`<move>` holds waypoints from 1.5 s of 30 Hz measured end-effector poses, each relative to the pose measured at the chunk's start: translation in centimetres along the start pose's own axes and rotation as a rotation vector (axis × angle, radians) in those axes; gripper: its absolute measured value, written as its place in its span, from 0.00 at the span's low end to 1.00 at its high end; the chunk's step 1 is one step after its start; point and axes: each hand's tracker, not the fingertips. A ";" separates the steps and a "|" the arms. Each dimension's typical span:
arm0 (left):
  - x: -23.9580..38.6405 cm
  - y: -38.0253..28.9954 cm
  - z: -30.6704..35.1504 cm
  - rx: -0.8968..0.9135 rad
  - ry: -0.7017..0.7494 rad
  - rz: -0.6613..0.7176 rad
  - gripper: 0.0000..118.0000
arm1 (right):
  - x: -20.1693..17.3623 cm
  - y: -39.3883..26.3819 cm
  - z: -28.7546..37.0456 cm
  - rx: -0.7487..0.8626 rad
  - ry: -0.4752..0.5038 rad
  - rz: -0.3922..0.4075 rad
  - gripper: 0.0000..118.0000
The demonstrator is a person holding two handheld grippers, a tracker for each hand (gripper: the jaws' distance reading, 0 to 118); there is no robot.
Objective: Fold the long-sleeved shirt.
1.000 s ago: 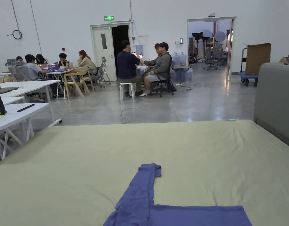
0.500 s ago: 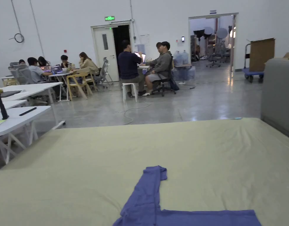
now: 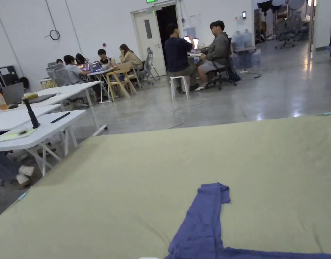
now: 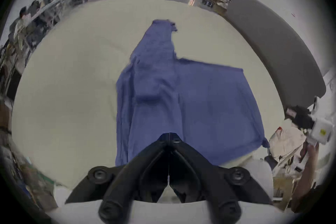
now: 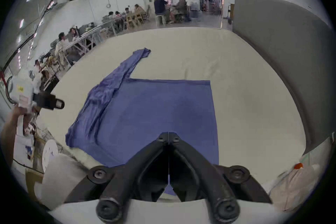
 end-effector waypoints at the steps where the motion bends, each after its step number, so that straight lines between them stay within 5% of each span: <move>1: 0.4 2.4 -1.2 0.010 0.006 -0.011 0.00 | 0.1 0.2 -0.5 0.008 -0.027 -0.003 0.00; 5: 1.4 12.2 -7.4 0.056 0.029 -0.073 0.05 | 1.0 0.3 -3.1 0.021 -0.055 -0.048 0.00; 6: 1.6 14.9 -9.3 0.069 0.046 -0.102 0.34 | 1.1 0.2 -3.7 0.021 -0.060 -0.057 0.00; 7: 1.7 17.8 -11.5 0.105 0.073 -0.101 0.78 | 3.8 -1.9 -6.8 0.007 -0.024 -0.092 0.00; 8: 1.3 20.6 -13.7 0.109 0.092 -0.104 0.99 | 4.5 -2.3 -7.6 -0.009 -0.024 -0.092 0.00; 12: -0.3 31.9 -23.1 0.129 0.129 -0.075 0.96 | 3.6 -3.1 -8.8 -0.011 -0.129 0.069 0.00; 16: -1.7 39.4 -33.7 0.010 0.191 -0.122 0.96 | 3.1 -3.3 -9.6 -0.031 -0.100 0.094 0.00; 18: -2.7 40.7 -36.9 -0.002 0.249 -0.064 0.96 | 3.0 -3.6 -10.1 -0.060 -0.063 0.095 0.00; 22: -3.9 40.5 -41.0 -0.088 0.141 0.089 0.95 | 2.1 -3.9 -11.1 -0.116 -0.003 0.111 0.00; 25: -2.8 39.6 -40.0 -0.099 0.239 -0.048 0.80 | 1.8 -4.1 -10.9 -0.109 0.014 0.123 0.00; 26: -2.4 39.7 -39.3 -0.113 0.250 -0.029 0.56 | 1.7 -4.0 -11.0 -0.109 0.016 0.120 0.00; 27: -2.0 40.1 -38.2 -0.122 0.289 -0.057 0.21 | 1.9 -3.8 -10.7 -0.112 0.022 0.110 0.00; 28: -2.0 40.4 -37.2 -0.115 0.251 -0.061 0.03 | 1.9 -3.8 -10.8 -0.120 0.024 0.098 0.00; 35: 0.3 36.2 -24.1 -0.099 0.265 -0.181 0.03 | 1.2 -3.6 -9.6 -0.090 0.000 0.102 0.00; 45: 0.7 17.0 -10.8 -0.111 0.210 -0.068 0.03 | -1.1 -2.9 -6.5 0.033 0.054 0.125 0.00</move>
